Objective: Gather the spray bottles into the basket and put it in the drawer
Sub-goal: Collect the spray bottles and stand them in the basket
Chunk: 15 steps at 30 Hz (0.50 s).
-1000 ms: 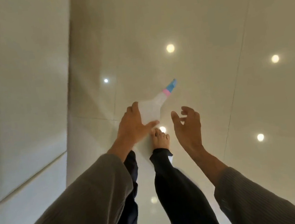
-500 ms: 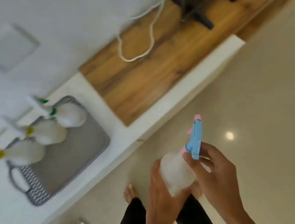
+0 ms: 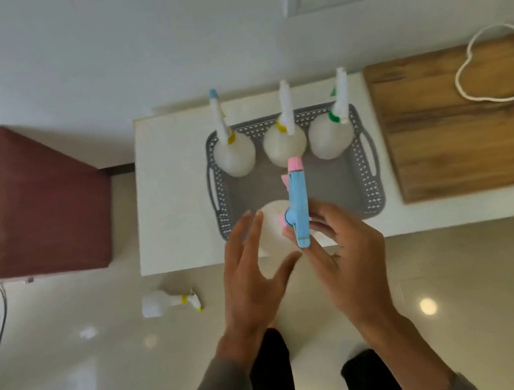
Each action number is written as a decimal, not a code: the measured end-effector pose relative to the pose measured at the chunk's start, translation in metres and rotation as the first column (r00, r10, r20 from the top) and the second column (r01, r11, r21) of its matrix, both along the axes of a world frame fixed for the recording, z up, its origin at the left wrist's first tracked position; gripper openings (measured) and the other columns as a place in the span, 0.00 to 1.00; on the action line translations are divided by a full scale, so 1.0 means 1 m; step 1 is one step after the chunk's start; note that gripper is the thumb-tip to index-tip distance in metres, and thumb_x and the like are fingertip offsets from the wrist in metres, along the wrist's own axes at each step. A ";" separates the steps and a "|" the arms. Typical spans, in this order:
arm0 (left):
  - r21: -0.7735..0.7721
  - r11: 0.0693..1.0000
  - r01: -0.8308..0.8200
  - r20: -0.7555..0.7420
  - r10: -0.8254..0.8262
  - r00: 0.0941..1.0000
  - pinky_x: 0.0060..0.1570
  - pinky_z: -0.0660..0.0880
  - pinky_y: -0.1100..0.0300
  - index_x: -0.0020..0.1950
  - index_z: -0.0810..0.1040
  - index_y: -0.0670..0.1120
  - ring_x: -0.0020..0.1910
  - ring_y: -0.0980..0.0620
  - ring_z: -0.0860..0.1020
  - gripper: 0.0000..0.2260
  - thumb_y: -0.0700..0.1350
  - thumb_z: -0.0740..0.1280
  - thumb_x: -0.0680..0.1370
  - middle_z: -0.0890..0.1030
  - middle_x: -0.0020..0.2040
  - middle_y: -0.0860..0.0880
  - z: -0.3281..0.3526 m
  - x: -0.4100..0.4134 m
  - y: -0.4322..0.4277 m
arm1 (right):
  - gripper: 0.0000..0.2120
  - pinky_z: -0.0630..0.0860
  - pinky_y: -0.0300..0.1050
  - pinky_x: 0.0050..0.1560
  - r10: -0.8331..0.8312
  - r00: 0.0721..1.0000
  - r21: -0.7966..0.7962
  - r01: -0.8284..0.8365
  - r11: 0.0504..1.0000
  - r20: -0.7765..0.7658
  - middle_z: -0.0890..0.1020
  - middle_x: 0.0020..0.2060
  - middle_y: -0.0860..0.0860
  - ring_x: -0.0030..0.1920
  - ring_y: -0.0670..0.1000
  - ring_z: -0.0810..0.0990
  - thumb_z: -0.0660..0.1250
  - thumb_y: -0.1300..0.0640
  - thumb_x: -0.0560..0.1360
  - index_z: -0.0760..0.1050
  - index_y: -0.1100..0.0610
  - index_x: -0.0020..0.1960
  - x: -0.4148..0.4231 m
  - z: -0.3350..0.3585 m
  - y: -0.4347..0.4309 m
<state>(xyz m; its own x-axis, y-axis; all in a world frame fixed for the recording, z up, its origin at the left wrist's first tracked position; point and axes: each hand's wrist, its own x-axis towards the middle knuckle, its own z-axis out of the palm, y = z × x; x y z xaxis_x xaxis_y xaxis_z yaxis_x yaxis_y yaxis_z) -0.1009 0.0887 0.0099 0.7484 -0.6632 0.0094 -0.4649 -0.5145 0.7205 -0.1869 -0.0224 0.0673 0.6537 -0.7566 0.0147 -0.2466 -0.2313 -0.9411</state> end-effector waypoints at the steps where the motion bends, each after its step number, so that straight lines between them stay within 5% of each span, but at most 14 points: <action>1: 0.006 1.000 -0.017 -0.001 0.017 1.000 0.68 0.69 0.60 0.72 0.70 0.40 0.70 0.47 0.70 0.34 0.58 0.70 0.71 0.72 0.70 0.43 -0.003 0.015 0.001 | 0.15 0.81 0.47 0.56 0.018 1.000 -0.014 -0.018 1.000 -0.010 0.84 0.56 0.46 0.56 0.45 0.83 0.73 0.60 0.75 0.79 0.58 0.61 0.014 -0.006 0.003; 3: 0.031 0.999 -0.023 -0.009 0.023 1.000 0.67 0.67 0.66 0.70 0.72 0.38 0.68 0.47 0.73 0.34 0.57 0.70 0.71 0.74 0.68 0.42 -0.011 0.041 0.002 | 0.15 0.81 0.48 0.56 0.039 0.999 -0.035 -0.040 0.999 -0.031 0.83 0.56 0.47 0.57 0.45 0.82 0.73 0.60 0.75 0.78 0.57 0.62 0.039 -0.018 0.007; 9: 0.124 0.992 0.004 -0.097 0.008 0.995 0.67 0.72 0.52 0.70 0.72 0.38 0.68 0.46 0.73 0.32 0.48 0.77 0.70 0.75 0.68 0.42 -0.037 0.089 -0.012 | 0.15 0.80 0.46 0.59 0.026 0.996 -0.060 -0.032 0.998 -0.087 0.83 0.55 0.53 0.57 0.45 0.81 0.71 0.62 0.76 0.78 0.60 0.62 0.084 -0.048 0.010; 15: 0.196 0.980 0.029 -0.116 -0.006 0.993 0.68 0.68 0.57 0.72 0.70 0.40 0.69 0.48 0.72 0.33 0.50 0.76 0.72 0.73 0.71 0.44 -0.057 0.101 -0.015 | 0.15 0.79 0.42 0.60 0.007 0.990 -0.043 -0.013 0.999 -0.140 0.83 0.56 0.54 0.57 0.45 0.81 0.71 0.63 0.76 0.78 0.63 0.63 0.100 -0.065 0.009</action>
<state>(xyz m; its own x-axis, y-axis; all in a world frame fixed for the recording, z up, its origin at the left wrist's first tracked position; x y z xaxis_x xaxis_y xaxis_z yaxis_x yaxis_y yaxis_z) -0.0003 0.0736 -0.0474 0.7253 -0.6563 -0.2079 -0.3955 -0.6444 0.6544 -0.0874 -0.0133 0.0021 0.6590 -0.7508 -0.0447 -0.3726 -0.2742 -0.8866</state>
